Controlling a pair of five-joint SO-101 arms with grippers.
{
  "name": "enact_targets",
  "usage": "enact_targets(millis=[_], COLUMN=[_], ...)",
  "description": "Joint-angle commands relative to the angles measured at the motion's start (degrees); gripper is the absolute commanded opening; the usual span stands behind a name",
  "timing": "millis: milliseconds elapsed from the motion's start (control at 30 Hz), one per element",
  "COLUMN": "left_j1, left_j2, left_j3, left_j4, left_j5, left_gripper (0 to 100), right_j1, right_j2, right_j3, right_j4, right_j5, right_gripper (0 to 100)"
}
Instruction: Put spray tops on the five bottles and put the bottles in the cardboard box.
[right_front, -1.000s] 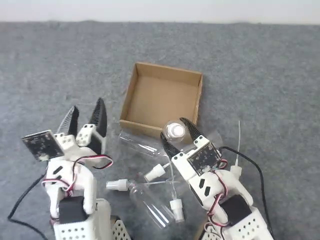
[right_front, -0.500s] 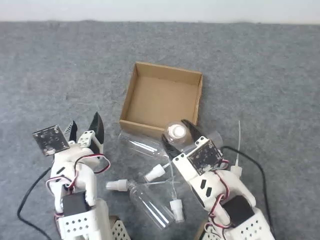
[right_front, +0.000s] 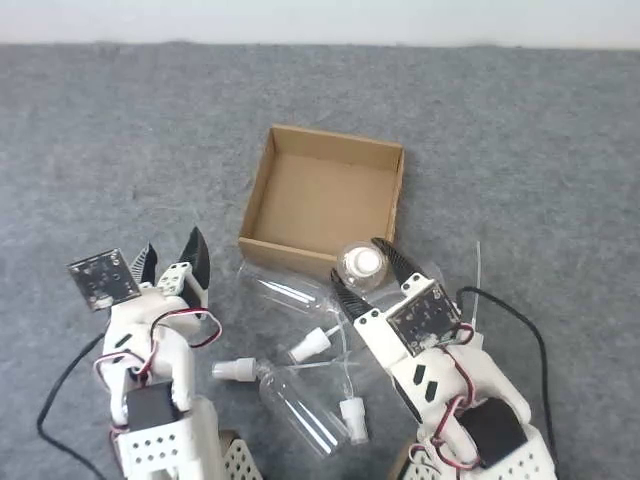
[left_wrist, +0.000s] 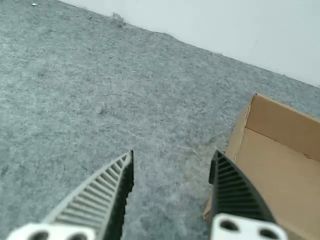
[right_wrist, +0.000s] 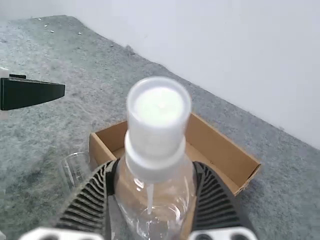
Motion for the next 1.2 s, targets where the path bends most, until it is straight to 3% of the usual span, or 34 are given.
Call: enact_targets(millis=[0, 567, 1167], left_j1=[0.09, -0.09, -0.35], left_j2=[-1.23, -1.23, -1.14], left_j3=[-0.75, -0.75, -0.75], left_j4=[-0.09, 0.09, 0.44], left_j5=[-0.62, -0.7, -0.62], left_gripper=[24, 24, 24], right_j1=[0.66, 0.66, 0.66], right_j2=[-0.48, 2.33, 46.02], right_j3=[-5.01, -8.62, -25.58], right_j4=[0.04, -7.96, -28.53], right_j5=[-0.09, 6.59, 6.33], right_gripper=[0.6, 0.6, 0.6])
